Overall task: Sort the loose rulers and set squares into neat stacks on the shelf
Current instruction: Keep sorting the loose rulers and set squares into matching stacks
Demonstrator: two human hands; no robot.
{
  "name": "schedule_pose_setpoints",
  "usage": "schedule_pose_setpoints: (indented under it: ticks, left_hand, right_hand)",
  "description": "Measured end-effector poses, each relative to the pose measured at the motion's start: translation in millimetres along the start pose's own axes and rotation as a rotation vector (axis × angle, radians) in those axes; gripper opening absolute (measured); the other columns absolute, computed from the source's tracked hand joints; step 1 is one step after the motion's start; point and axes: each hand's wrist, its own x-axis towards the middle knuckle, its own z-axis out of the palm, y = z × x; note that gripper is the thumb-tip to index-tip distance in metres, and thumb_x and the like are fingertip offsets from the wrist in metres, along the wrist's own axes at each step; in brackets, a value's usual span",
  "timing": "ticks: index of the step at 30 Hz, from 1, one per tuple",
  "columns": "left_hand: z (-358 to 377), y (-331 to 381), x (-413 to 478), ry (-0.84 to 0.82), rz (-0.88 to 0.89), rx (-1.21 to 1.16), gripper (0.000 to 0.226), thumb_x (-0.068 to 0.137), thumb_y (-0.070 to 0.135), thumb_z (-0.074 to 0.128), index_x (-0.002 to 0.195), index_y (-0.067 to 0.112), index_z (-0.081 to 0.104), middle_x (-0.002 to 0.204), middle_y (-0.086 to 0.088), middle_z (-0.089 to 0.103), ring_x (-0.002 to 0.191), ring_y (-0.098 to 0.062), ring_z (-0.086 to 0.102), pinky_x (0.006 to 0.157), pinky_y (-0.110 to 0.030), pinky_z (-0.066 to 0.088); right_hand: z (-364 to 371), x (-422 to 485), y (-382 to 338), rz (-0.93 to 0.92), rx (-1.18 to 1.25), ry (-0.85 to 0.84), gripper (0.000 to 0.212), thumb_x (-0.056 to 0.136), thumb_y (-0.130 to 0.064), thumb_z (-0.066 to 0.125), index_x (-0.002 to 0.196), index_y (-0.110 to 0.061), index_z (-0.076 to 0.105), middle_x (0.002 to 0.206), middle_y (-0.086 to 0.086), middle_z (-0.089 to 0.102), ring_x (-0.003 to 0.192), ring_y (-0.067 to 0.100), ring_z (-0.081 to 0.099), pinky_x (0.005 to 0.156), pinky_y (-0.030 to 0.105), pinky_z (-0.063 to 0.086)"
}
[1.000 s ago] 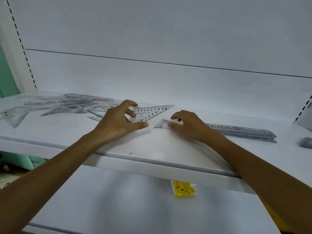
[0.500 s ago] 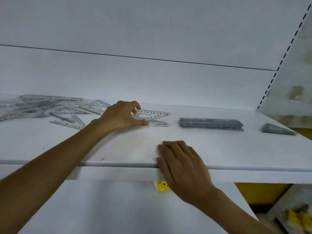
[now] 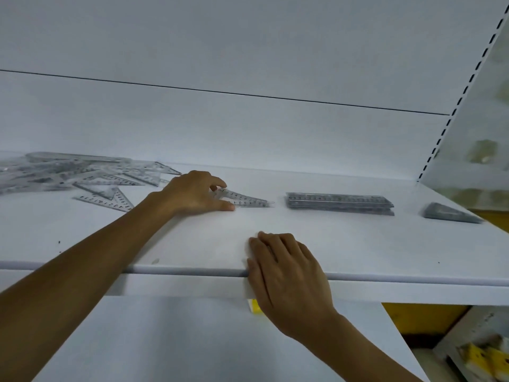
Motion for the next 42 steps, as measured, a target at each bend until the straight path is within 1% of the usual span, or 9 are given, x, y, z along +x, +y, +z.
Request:
schedule_pose_setpoints:
  ticks: [4, 7, 9, 11, 13, 18, 24, 26, 42]
  left_hand:
    - [-2, 2, -7, 0.038, -0.027, 0.011, 0.077, 0.062, 0.076, 0.058, 0.126, 0.036, 0.049, 0.117, 0.012, 0.057, 0.103, -0.013, 0.054, 0.078, -0.030, 0.038]
    - [-9, 4, -22, 0.089, -0.053, -0.013, 0.067, 0.066, 0.074, 0.057, 0.119, 0.035, 0.051, 0.112, 0.011, 0.058, 0.095, -0.012, 0.053, 0.080, -0.031, 0.042]
    - [-18, 4, -40, 0.158, -0.062, 0.000, 0.058, 0.071, 0.070, 0.055, 0.115, 0.032, 0.054, 0.109, 0.010, 0.059, 0.090, -0.011, 0.052, 0.078, -0.029, 0.041]
    - [-29, 2, -65, 0.227, -0.091, 0.045, 0.051, 0.076, 0.067, 0.051, 0.112, 0.031, 0.056, 0.109, 0.009, 0.061, 0.089, -0.010, 0.051, 0.076, -0.028, 0.039]
    - [-42, -2, -100, 0.282, -0.143, 0.108, 0.048, 0.079, 0.063, 0.049, 0.114, 0.030, 0.056, 0.113, 0.007, 0.061, 0.096, -0.012, 0.053, 0.078, -0.029, 0.039]
    - [-71, -25, -209, 0.400, -0.347, 0.203, 0.041, 0.081, 0.051, 0.055, 0.116, 0.029, 0.054, 0.110, 0.008, 0.058, 0.107, -0.016, 0.052, 0.084, -0.030, 0.038]
    - [-99, -57, -307, 0.416, -0.527, 0.258, 0.044, 0.083, 0.049, 0.054, 0.121, 0.027, 0.052, 0.111, 0.006, 0.059, 0.106, -0.016, 0.052, 0.087, -0.035, 0.042]
    - [-105, -73, -322, 0.430, -0.554, 0.264, 0.044, 0.083, 0.050, 0.054, 0.120, 0.027, 0.053, 0.111, 0.006, 0.059, 0.106, -0.015, 0.053, 0.086, -0.035, 0.042]
    - [-147, -246, -342, 0.364, -0.338, 0.062, 0.030, 0.085, 0.031, 0.059, 0.113, 0.022, 0.058, 0.105, 0.002, 0.060, 0.094, -0.012, 0.054, 0.088, -0.036, 0.045]
  right_hand:
    - [-2, 4, 1, 0.004, 0.021, -0.041, 0.035, 0.089, -0.034, 0.030, 0.088, -0.018, 0.061, 0.085, -0.003, 0.063, 0.075, 0.017, 0.057, 0.066, 0.031, 0.049]
    - [-7, 19, 5, 0.037, 0.068, -0.107, 0.030, 0.086, -0.037, 0.034, 0.085, -0.017, 0.057, 0.084, -0.002, 0.058, 0.081, 0.020, 0.052, 0.067, 0.032, 0.039]
    - [-2, 36, 11, 0.027, 0.192, -0.133, 0.026, 0.088, -0.030, 0.043, 0.108, -0.020, 0.057, 0.113, -0.001, 0.057, 0.107, 0.022, 0.049, 0.082, 0.033, 0.037]
    - [3, 53, 5, -0.038, 0.382, -0.133, 0.045, 0.088, -0.018, 0.049, 0.133, -0.025, 0.044, 0.145, -0.003, 0.038, 0.131, 0.018, 0.033, 0.104, 0.027, 0.025]
    - [7, 72, -15, -0.134, 0.480, -0.069, 0.053, 0.088, -0.013, 0.051, 0.139, -0.024, 0.037, 0.150, -0.004, 0.031, 0.136, 0.016, 0.029, 0.107, 0.020, 0.015]
    - [10, 126, -97, -0.307, 0.679, -0.021, 0.042, 0.087, -0.015, 0.056, 0.129, -0.016, 0.050, 0.136, 0.002, 0.050, 0.121, 0.021, 0.047, 0.100, 0.020, 0.028]
    - [14, 147, -212, -0.407, 0.851, -0.092, 0.043, 0.086, -0.016, 0.056, 0.128, -0.013, 0.050, 0.131, 0.008, 0.052, 0.118, 0.025, 0.048, 0.102, 0.037, 0.037]
    - [21, 145, -243, -0.452, 0.844, -0.116, 0.044, 0.086, -0.017, 0.055, 0.129, -0.013, 0.049, 0.130, 0.009, 0.052, 0.117, 0.026, 0.047, 0.101, 0.037, 0.037]
    - [71, 200, -375, -0.299, 0.741, -0.154, 0.042, 0.087, -0.020, 0.054, 0.128, -0.014, 0.048, 0.129, 0.008, 0.053, 0.119, 0.023, 0.047, 0.101, 0.037, 0.039]
